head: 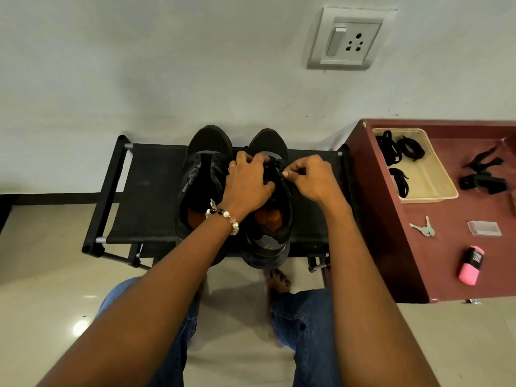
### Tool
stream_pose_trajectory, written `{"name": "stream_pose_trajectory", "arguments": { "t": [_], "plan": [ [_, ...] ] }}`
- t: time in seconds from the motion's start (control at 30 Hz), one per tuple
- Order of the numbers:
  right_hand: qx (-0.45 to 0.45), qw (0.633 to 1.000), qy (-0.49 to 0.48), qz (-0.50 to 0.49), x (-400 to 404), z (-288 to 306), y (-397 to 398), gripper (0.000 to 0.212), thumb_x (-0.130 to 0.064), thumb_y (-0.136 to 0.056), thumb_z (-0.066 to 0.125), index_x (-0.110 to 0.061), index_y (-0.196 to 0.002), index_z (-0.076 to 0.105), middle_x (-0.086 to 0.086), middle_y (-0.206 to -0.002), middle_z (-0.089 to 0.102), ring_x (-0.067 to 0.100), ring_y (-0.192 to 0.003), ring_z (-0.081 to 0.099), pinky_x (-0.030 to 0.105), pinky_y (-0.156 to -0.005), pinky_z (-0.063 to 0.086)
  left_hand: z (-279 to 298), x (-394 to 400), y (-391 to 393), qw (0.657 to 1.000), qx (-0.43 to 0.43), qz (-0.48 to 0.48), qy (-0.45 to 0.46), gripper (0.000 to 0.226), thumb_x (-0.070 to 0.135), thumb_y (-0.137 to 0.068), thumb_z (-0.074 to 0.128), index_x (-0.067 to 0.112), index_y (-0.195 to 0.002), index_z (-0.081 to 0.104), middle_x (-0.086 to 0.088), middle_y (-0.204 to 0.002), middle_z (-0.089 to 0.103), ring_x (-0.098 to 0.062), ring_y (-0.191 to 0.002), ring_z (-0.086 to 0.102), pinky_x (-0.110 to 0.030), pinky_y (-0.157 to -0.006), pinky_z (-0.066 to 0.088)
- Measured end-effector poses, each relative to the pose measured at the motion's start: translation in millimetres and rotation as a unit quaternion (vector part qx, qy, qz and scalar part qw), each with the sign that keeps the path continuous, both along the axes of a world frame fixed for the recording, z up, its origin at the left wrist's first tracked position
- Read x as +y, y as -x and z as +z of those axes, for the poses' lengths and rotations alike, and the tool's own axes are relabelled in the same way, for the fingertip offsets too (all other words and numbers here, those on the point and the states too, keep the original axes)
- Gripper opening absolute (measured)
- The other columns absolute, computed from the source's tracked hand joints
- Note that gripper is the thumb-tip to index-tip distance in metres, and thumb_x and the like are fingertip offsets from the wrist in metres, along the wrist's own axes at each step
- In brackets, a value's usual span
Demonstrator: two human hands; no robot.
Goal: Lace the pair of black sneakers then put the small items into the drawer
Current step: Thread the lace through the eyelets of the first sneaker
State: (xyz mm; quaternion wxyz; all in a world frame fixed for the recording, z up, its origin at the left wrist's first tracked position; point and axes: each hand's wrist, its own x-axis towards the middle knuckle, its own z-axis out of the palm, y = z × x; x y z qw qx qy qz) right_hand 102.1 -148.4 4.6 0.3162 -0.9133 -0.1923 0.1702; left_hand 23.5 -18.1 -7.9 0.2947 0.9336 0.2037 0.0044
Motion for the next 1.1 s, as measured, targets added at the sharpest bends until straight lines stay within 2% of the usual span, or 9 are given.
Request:
{"name": "stream_pose_trajectory", "arguments": {
  "t": [0.1, 0.2, 0.33, 0.4, 0.5, 0.63, 0.77, 0.93, 1.1],
  "plan": [
    [0.016, 0.998, -0.043, -0.039, -1, -2, -3, 0.008, -0.017, -0.091, 0.068, -0.012, -0.087, 0.074, 0.004, -0.087, 0.07, 0.015, -0.087, 0.064, 0.022, -0.072, 0.044, -1, 0, 1, 1.0, -0.009, 0.0, 0.006, 0.056, 0.029, -0.086, 0.067, 0.022, -0.137, 0.046, -0.012, -0.132, 0.035, -0.036, -0.122, 0.038, -0.04, -0.098, 0.041],
    [0.104, 0.945, -0.282, -0.128, -4, 1, -7, 0.018, -0.014, -0.096, 0.058, -0.019, -0.081, 0.065, 0.001, -0.087, 0.07, 0.011, -0.084, 0.062, 0.028, -0.069, 0.046, -1, 0, 1, 1.0, -0.021, 0.0, 0.001, 0.055, 0.028, -0.086, 0.066, 0.021, -0.137, 0.047, -0.012, -0.133, 0.033, -0.036, -0.121, 0.039, -0.039, -0.096, 0.042],
    [0.259, 0.634, -0.718, -0.12, -22, 27, -14, 0.009, -0.022, -0.097, 0.05, -0.017, -0.09, 0.054, 0.007, -0.09, 0.072, 0.023, -0.085, 0.066, 0.024, -0.057, 0.04, -1, 0, 1, 1.0, -0.02, 0.003, 0.007, 0.057, 0.027, -0.086, 0.066, 0.02, -0.138, 0.044, -0.013, -0.135, 0.032, -0.037, -0.123, 0.038, -0.039, -0.098, 0.041],
    [0.249, 0.568, -0.773, -0.129, -29, 33, -18, 0.009, -0.027, -0.087, 0.057, -0.019, -0.09, 0.053, 0.0, -0.07, 0.062, 0.014, -0.057, 0.054, 0.023, -0.054, 0.038, -1, 0, 1, 1.0, -0.015, 0.004, 0.012, 0.06, 0.028, -0.086, 0.066, 0.02, -0.14, 0.042, -0.013, -0.136, 0.032, -0.037, -0.123, 0.037, -0.04, -0.099, 0.041],
    [0.161, 0.732, -0.635, -0.19, -25, 26, -16, 0.013, -0.025, -0.088, 0.063, -0.015, -0.097, 0.059, -0.004, -0.065, 0.055, 0.006, -0.046, 0.038, 0.021, -0.047, 0.029, -1, 0, 0, 1.0, -0.01, 0.006, 0.015, 0.062, 0.028, -0.086, 0.066, 0.021, -0.142, 0.04, -0.013, -0.136, 0.032, -0.037, -0.125, 0.036, -0.04, -0.1, 0.04],
    [0.038, 0.98, -0.178, -0.081, -8, -6, -13, 0.024, -0.027, -0.085, 0.075, -0.01, -0.102, 0.074, -0.002, -0.086, 0.07, 0.006, -0.075, 0.062, 0.023, -0.07, 0.049, -1, 0, 0, 1.0, -0.008, 0.006, 0.015, 0.061, 0.028, -0.087, 0.065, 0.021, -0.142, 0.04, -0.013, -0.135, 0.033, -0.038, -0.124, 0.037, -0.04, -0.1, 0.039],
    [0.023, 0.999, -0.026, -0.029, -4, -9, -8, 0.017, -0.025, -0.087, 0.073, -0.01, -0.079, 0.073, 0.0, -0.064, 0.061, 0.007, -0.059, 0.053, 0.011, -0.05, 0.038, -2, 1, 0, 1.0, -0.009, 0.005, 0.015, 0.062, 0.028, -0.086, 0.066, 0.022, -0.142, 0.04, -0.014, -0.135, 0.034, -0.038, -0.123, 0.037, -0.041, -0.1, 0.04],
    [0.029, 0.971, -0.192, -0.139, -9, -9, -15, 0.005, -0.022, -0.085, 0.074, -0.022, -0.08, 0.074, 0.001, -0.084, 0.074, 0.014, -0.086, 0.067, 0.034, -0.085, 0.055, -2, 0, -1, 1.0, -0.008, 0.008, 0.013, 0.061, 0.029, -0.087, 0.065, 0.022, -0.142, 0.039, -0.013, -0.136, 0.033, -0.037, -0.125, 0.036, -0.041, -0.101, 0.039],
    [0.067, 0.993, -0.065, -0.067, -6, -14, -7, 0.017, -0.022, -0.086, 0.074, -0.015, -0.101, 0.077, 0.0, -0.09, 0.071, 0.009, -0.09, 0.064, 0.023, -0.085, 0.051, -3, 0, 0, 1.0, -0.014, 0.01, 0.007, 0.061, 0.029, -0.087, 0.064, 0.022, -0.142, 0.04, -0.013, -0.136, 0.034, -0.037, -0.124, 0.037, -0.04, -0.097, 0.041]
  ]
}}
